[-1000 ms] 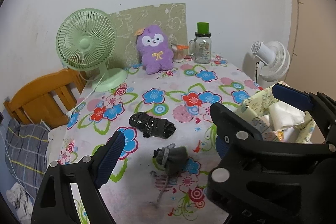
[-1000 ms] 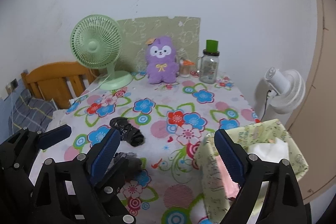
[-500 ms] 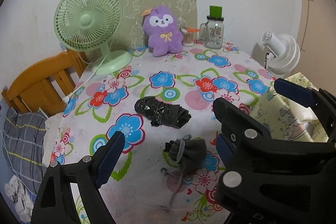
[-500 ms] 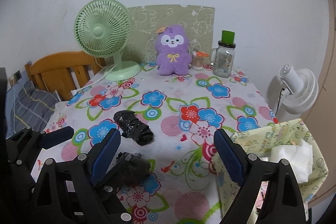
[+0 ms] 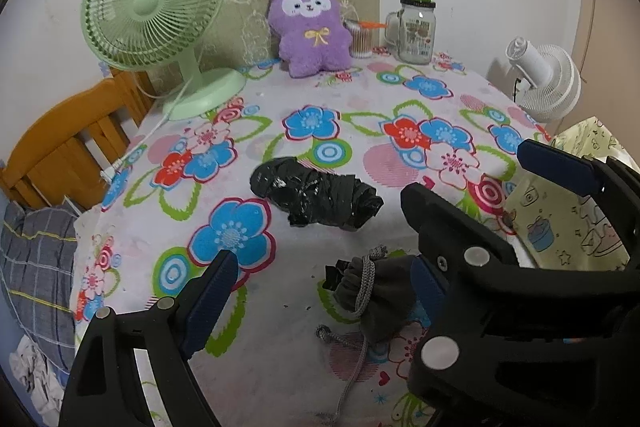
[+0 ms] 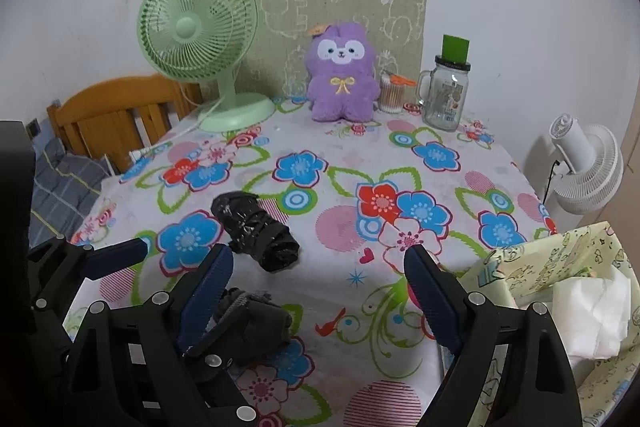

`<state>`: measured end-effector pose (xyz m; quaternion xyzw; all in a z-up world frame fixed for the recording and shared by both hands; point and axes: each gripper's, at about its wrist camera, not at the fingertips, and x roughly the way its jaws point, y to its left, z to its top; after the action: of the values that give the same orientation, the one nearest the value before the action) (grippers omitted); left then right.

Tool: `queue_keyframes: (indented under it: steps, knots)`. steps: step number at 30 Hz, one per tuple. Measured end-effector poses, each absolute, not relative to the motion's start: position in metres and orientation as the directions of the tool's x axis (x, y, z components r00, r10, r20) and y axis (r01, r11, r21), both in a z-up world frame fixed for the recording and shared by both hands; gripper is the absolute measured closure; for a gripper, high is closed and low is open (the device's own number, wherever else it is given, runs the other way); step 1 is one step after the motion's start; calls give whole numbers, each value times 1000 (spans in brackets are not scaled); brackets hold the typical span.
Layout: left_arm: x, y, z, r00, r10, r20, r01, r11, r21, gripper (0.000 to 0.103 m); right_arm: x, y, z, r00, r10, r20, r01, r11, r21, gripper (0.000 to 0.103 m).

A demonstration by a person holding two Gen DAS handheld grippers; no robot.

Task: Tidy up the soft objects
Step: 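Move both tools over the grey sock and black wrapped item, then grasp the grey sock with left tool while right tool grasps black wrapped item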

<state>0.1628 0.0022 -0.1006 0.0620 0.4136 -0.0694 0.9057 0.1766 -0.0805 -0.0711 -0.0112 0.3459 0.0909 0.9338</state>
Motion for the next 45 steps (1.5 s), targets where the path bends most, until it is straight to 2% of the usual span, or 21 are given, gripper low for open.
queue_keyframes:
  steps: [8,23,25,27,28,29,45]
  knots:
    - [174,-1,-123,605,-86,-792,201,979,48,13,189,-80,-96,687,165,-708,-179,982,55,13]
    - [178,-9,-137,585,-138,-799,252,968,17,14,202,-87,-122,631,166,-757,-130,986,107,13]
    - [177,-11,-137,583,-154,-798,268,963,10,20,202,-87,-124,629,162,-761,-129,986,104,13]
    - [174,-14,-135,576,-185,-796,298,955,-6,34,203,-86,-124,629,163,-760,-132,986,102,13]
    - [172,-15,-134,569,-212,-795,316,948,-27,47,202,-86,-124,628,163,-761,-136,986,100,13]
    - [172,-15,-134,560,-230,-796,324,945,-45,50,203,-86,-124,628,165,-761,-138,985,100,13]
    - [167,-3,-122,587,-192,-786,287,958,-19,56,197,-77,-111,645,167,-746,-152,984,89,13]
